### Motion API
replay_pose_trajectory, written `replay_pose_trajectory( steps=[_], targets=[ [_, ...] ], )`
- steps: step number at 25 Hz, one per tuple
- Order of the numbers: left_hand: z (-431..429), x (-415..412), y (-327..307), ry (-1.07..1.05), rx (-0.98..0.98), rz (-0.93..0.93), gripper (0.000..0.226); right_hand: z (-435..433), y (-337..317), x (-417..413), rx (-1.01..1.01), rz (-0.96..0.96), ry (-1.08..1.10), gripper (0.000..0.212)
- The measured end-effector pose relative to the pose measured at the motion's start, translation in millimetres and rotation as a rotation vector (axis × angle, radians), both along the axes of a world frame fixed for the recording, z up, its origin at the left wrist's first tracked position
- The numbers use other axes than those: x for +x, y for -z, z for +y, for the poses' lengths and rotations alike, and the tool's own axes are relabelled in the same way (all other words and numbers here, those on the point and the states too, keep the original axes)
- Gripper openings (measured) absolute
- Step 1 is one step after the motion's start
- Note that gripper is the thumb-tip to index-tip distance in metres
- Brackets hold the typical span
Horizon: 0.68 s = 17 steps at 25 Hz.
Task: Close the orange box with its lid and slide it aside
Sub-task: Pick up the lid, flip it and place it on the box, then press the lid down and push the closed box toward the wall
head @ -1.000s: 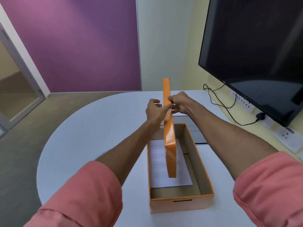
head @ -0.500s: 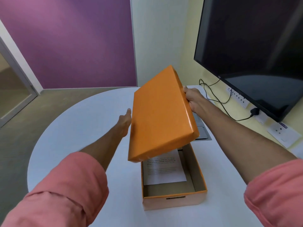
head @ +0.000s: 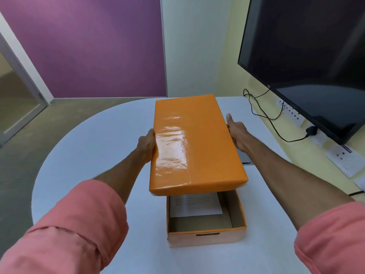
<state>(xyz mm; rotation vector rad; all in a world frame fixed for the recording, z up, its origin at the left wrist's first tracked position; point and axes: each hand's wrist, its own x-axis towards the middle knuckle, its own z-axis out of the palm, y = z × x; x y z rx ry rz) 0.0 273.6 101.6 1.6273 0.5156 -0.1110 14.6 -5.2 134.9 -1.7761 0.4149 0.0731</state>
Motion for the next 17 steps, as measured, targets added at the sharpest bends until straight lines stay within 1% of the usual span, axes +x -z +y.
replay_pose_trajectory(
  steps=[2, 4, 6, 10, 14, 17],
  targets=[
    [-9, -1, 11, -0.063, 0.044, 0.033, 0.047, -1, 17, -2, -0.036, -0.008, -0.053, 0.044],
    [-16, -4, 25, -0.088, 0.1, 0.047, 0.051, -4, 39, -7, -0.067, -0.038, -0.099, 0.04],
    [-20, -9, 40, -0.052, 0.122, 0.019, 0.047, -8, 60, -13, -0.078, -0.03, -0.115, 0.04],
    [-28, -19, 73, 0.122, 0.145, -0.024, 0.046, -16, 90, -20, -0.15, 0.019, -0.104, 0.042],
    [-38, -22, 91, 0.146, 0.1, 0.015, 0.045, -25, 112, -20, -0.202, 0.065, -0.109, 0.04],
    [-41, -17, 101, 0.145, 0.121, 0.068, 0.047, -28, 126, -17, -0.218, 0.069, -0.103, 0.039]
  ],
)
